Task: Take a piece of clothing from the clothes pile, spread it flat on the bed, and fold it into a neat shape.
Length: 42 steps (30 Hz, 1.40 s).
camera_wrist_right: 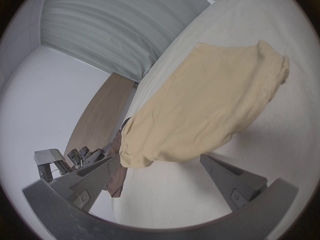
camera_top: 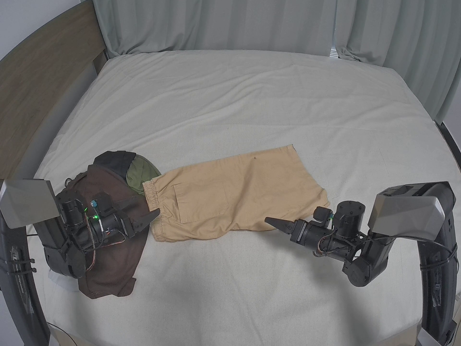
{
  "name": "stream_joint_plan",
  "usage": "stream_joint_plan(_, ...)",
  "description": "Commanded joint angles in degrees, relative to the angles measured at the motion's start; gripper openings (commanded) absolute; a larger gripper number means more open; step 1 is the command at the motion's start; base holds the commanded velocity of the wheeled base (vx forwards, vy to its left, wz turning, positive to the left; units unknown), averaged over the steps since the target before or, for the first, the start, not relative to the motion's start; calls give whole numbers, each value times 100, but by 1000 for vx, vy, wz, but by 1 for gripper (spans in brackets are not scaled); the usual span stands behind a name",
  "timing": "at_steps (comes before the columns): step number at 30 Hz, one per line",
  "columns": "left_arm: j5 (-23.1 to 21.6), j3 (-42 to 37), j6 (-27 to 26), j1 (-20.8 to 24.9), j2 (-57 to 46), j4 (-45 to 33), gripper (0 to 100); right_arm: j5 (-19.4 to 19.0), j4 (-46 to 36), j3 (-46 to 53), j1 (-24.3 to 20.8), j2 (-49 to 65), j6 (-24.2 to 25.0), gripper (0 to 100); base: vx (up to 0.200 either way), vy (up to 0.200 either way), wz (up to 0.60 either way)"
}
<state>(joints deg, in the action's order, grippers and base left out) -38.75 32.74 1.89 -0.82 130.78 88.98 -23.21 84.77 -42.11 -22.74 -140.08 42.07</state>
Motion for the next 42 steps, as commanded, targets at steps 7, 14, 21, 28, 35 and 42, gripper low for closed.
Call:
stream_joint_plan(7, -1, 4, 4, -15, 18, 14, 100, 141, -40, -263, -29, -362, 29, 100, 0, 0, 0)
stream_joint_plan(14, -1, -5, 13, 3, 18, 14, 100, 352, -224, -623, -64, -538, 152, 100, 0, 0, 0)
stream_joint_plan(21, -1, -5, 22, 3, 0, 14, 100, 607, -295, -975, -82, -784, 161, 100, 0, 0, 0)
stream_joint_plan(28, -1, 4, 22, 3, 9, 14, 100, 801, -295, -1335, -293, -907, 504, 100, 0, 0, 0)
stream_joint_plan(35, -1, 4, 22, 3, 26, 14, 100, 1064, -251, -1634, -407, -1074, 530, 100, 0, 0, 0)
stream_joint_plan(42, -1, 4, 22, 3, 35, 14, 100, 1108, -251, -1836, -425, -1109, 636, 100, 0, 0, 0)
